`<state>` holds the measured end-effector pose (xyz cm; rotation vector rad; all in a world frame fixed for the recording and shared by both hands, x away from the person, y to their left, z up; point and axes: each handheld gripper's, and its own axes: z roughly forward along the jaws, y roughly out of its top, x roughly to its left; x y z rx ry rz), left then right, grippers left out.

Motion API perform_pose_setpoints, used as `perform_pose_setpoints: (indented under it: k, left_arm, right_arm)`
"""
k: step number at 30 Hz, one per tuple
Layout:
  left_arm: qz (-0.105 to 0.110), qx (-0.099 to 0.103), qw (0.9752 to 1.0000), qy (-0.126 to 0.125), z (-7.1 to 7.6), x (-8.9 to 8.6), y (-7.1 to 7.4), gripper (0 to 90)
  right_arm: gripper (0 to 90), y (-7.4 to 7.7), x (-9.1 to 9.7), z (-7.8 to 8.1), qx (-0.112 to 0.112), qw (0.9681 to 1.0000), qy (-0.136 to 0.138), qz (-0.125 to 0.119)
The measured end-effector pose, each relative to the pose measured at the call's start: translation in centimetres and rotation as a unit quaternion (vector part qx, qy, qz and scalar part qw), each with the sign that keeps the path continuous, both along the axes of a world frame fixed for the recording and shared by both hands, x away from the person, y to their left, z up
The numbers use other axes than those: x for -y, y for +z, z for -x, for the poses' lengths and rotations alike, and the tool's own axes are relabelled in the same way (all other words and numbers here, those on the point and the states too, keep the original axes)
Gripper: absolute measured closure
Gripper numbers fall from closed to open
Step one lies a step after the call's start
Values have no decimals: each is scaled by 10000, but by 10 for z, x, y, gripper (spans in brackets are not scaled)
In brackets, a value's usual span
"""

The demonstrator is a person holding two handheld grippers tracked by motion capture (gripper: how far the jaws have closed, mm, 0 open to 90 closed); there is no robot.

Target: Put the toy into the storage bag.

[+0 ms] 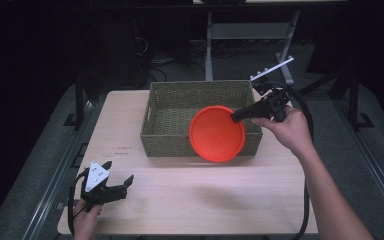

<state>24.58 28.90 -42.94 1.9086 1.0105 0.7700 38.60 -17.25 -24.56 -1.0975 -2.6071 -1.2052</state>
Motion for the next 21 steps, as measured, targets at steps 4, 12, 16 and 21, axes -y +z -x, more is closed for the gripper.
perform_pose_setpoints:
  k: [4, 12, 16, 21]
  left_arm:
    - [45, 14, 10000, 17, 0, 0, 0, 128]
    - [17, -15, 10000, 17, 0, -1, 0, 128]
    - [22, -13, 10000, 21, 0, -1, 0, 128]
    - [-50, -28, 10000, -11, 0, -1, 1, 128]
  right_arm:
    - [819, 2, -2, -4, -27, 10000, -21, -36]
    - [819, 10, -4, -18, -35, 9999, -133, -98]
    - [819, 12, -4, -23, -26, 9998, -162, -124]
    - [819, 11, -3, -30, -72, 9996, -229, -177]
